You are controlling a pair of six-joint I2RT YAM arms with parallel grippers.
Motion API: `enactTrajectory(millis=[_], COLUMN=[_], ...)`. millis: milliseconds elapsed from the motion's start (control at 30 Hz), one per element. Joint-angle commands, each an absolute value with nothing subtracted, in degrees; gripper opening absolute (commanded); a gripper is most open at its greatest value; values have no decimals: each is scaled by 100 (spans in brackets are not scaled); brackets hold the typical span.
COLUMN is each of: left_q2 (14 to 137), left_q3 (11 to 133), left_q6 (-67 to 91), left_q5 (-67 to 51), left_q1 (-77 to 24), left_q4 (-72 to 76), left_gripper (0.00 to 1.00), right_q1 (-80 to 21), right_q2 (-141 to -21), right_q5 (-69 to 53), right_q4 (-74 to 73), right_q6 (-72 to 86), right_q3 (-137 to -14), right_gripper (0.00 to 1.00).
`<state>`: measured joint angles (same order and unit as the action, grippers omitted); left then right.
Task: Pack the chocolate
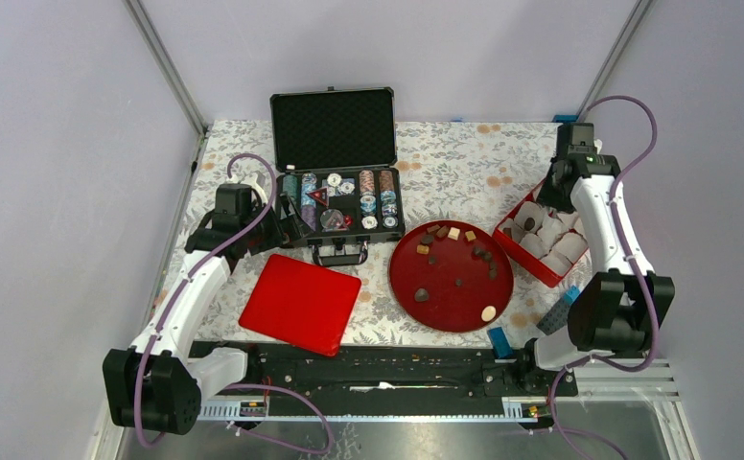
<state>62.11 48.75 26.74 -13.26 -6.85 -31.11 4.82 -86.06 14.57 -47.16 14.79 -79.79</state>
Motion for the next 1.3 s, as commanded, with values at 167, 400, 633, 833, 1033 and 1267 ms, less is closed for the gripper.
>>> enactTrajectory(millis=[167, 400, 633, 833, 1033, 1267], left_q2=[6273, 6195, 6153, 6161, 6162, 6135], left_q3=[5160, 5120, 5115, 5115, 5115, 5115], left_q6=[2532, 2514, 2505, 2505, 2511, 2514], left_q5=[-1261, -1240, -1233, -1247, -1265, -1305], left_q1=[-703, -704, -712, -712, -716, -721], left_q4=[-2892, -2892, -2892, -2891, -2892, -2892], left_gripper=[99, 99, 99, 99, 99, 99], right_q1=[640, 642, 642, 642, 642, 642], right_q2=[-9177, -9184, -9448, -9494, -9477, -8880], right_q5=[1808, 1779, 1720, 1671, 1621, 1184], right_q4=[-4189, -3788, -3878, -3909, -3933, -4252], right_q6=[1461, 1513, 1528, 1526, 1518, 1609], right_q3=[-8389, -8217, -8340, -8357, -8377, -8523], right_gripper=[25, 27, 35, 41, 43, 34])
